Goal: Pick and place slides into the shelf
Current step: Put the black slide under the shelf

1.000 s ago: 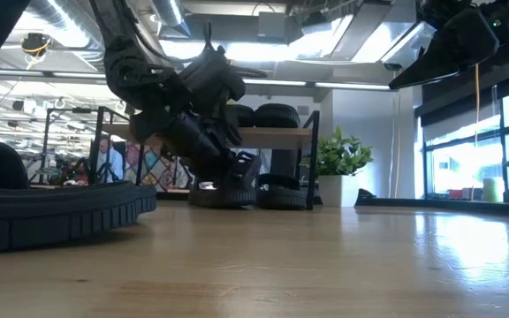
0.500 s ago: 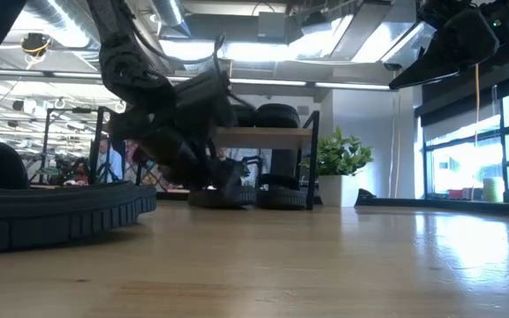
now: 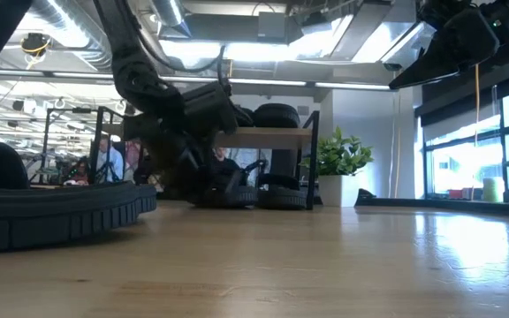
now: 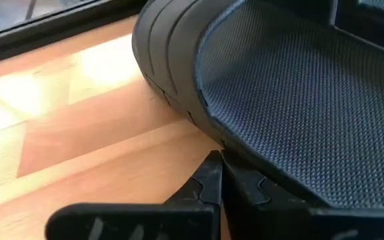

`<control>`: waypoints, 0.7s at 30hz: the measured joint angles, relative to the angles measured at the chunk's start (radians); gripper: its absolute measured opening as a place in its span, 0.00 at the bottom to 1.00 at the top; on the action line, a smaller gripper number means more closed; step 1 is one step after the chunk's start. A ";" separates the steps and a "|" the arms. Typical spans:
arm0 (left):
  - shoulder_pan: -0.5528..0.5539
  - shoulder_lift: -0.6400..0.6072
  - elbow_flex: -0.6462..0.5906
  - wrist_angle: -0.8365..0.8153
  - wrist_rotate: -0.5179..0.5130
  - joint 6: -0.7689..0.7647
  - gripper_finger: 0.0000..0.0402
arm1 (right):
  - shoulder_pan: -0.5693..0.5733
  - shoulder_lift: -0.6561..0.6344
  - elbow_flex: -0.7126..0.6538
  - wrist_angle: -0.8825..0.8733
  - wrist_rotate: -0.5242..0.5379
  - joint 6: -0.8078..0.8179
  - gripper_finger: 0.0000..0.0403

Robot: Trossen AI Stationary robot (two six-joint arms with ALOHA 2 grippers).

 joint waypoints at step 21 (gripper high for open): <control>-0.008 0.004 -0.002 0.161 0.026 0.212 0.00 | 0.000 0.000 0.000 -0.051 0.000 0.001 0.34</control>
